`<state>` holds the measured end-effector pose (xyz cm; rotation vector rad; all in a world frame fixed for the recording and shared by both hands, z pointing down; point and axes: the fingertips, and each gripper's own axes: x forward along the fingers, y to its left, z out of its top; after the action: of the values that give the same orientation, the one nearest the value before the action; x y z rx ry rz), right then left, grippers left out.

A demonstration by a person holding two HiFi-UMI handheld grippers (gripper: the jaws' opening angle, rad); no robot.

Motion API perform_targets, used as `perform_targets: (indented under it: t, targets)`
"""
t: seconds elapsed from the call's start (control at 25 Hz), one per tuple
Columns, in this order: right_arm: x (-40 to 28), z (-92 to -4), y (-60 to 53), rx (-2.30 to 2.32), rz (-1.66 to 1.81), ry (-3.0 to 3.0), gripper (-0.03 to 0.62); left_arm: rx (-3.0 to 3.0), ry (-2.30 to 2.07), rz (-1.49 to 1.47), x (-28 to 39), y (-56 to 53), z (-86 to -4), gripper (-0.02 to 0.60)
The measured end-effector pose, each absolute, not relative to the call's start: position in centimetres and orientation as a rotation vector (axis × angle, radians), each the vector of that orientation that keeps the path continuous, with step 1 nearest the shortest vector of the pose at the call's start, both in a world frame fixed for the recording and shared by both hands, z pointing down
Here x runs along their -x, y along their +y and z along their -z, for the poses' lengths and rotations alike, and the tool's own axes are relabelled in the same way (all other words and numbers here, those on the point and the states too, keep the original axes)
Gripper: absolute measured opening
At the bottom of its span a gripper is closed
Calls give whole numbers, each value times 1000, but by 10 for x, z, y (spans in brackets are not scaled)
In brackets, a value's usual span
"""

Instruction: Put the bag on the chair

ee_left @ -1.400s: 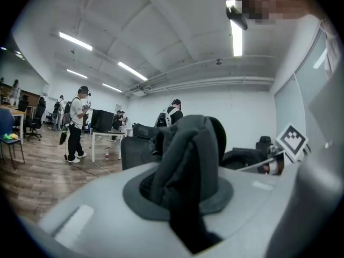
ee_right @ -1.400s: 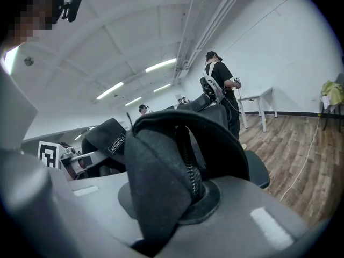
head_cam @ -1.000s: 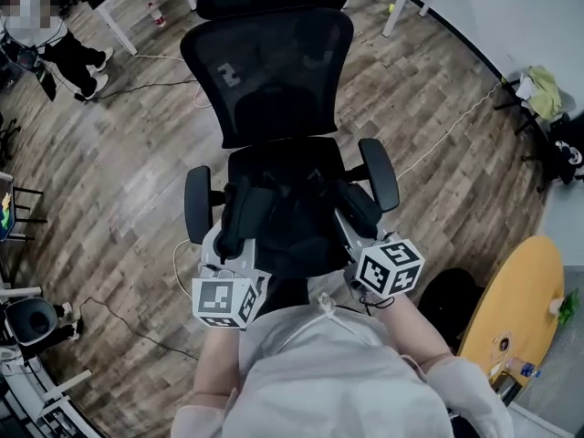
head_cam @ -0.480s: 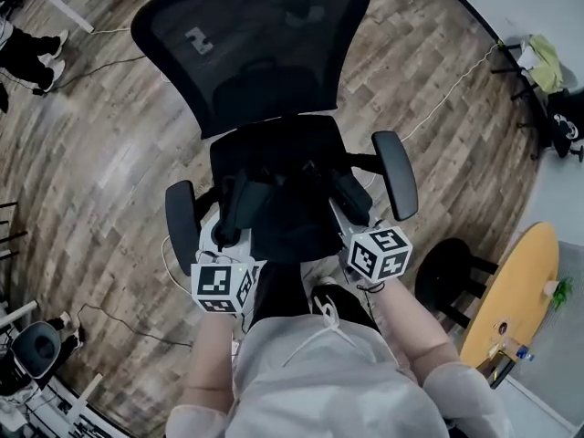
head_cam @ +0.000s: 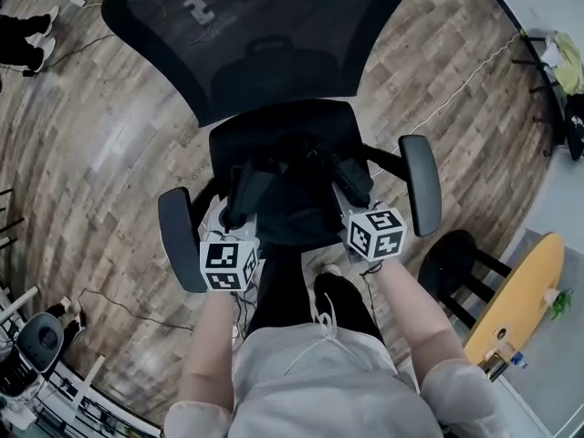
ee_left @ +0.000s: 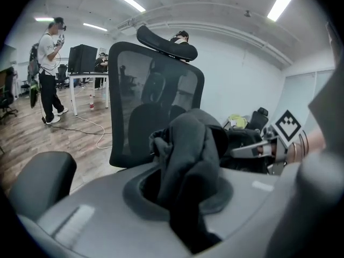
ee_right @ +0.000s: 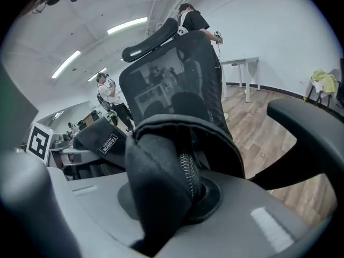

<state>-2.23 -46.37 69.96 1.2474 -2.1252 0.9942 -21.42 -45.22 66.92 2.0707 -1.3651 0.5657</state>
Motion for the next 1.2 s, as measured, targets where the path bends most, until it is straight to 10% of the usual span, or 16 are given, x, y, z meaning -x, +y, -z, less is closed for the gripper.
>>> perform_targets:
  t: [1.2]
  targets:
    - [6, -821, -480, -1302, -970, -1853, 38, -1808, -1337, -742, 230, -461, -808, 78]
